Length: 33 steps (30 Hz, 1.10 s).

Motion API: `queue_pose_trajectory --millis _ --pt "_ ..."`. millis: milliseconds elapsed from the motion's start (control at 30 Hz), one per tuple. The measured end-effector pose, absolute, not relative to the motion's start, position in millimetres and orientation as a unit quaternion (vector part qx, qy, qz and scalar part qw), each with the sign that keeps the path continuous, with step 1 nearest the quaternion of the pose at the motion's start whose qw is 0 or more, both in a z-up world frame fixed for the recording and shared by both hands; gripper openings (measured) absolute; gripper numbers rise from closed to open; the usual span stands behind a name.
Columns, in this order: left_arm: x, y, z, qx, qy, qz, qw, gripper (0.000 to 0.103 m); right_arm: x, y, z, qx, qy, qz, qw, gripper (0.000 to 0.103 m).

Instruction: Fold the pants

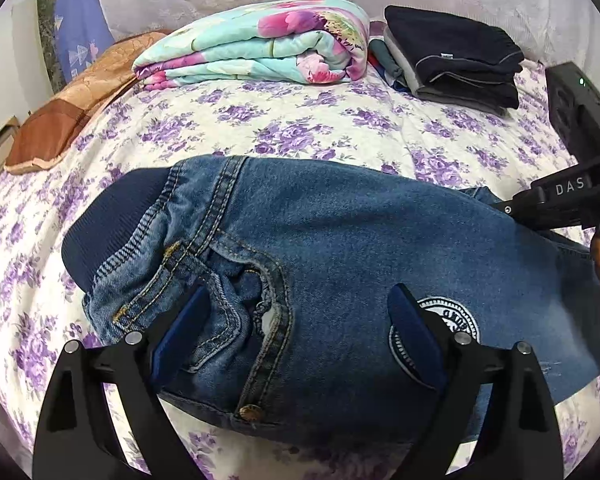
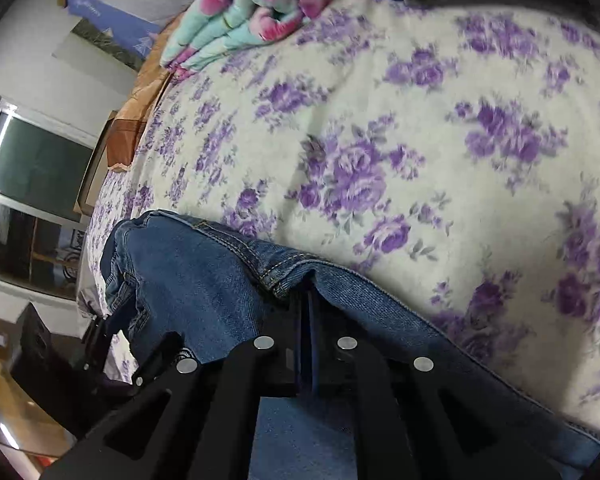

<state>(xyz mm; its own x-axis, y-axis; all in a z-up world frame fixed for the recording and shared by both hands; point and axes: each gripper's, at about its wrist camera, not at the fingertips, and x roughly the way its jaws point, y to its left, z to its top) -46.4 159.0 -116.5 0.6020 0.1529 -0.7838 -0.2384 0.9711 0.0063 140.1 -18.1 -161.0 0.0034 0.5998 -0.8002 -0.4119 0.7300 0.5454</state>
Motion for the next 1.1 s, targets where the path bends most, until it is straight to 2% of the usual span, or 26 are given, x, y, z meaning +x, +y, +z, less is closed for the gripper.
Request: queue_pose_trajectory --millis 133,400,433,500,633,767,867,900,933,1000,1100 --pt "-46.8 161.3 -117.8 -0.051 0.431 0.103 0.895 0.09 137.7 -23.8 -159.8 0.083 0.607 0.363 0.702 0.016" --pt "-48.4 162.3 -119.7 -0.051 0.426 0.097 0.898 0.091 143.4 -41.5 -160.7 0.136 0.608 0.374 0.687 0.022" --pt "-48.8 162.0 -119.8 -0.051 0.425 0.097 0.899 0.091 143.5 -43.7 -161.4 0.144 0.608 0.375 0.685 0.027" --pt "-48.7 161.6 -120.1 -0.05 0.425 0.097 0.899 0.092 143.9 -47.3 -159.9 0.168 0.6 0.382 0.683 0.046" --pt "-47.7 161.2 -120.1 -0.05 0.426 0.099 0.898 0.092 143.4 -39.6 -155.1 0.152 0.585 0.384 0.698 0.05" --pt "-45.5 160.3 -120.4 -0.049 0.429 0.102 0.896 0.093 150.3 -12.2 -160.7 0.11 0.598 0.374 0.7 0.042" --pt "-45.2 160.7 -120.6 -0.048 0.428 0.102 0.897 0.094 146.0 5.8 -162.5 0.06 0.608 0.373 0.698 0.033" --pt "-45.2 161.1 -120.9 -0.049 0.428 0.102 0.897 0.094 143.4 6.2 -160.9 0.049 0.607 0.373 0.701 0.024" --pt "-45.3 162.1 -121.0 -0.051 0.428 0.1 0.897 0.094 138.7 6.1 -154.6 0.032 0.597 0.376 0.708 0.011" --pt "-45.5 162.7 -121.0 -0.053 0.429 0.099 0.896 0.094 134.0 -0.4 -141.9 0.03 0.58 0.385 0.718 0.01" --pt "-44.8 163.6 -119.4 -0.055 0.429 0.098 0.896 0.095 147.0 -19.8 -117.6 0.085 0.543 0.407 0.729 0.009"
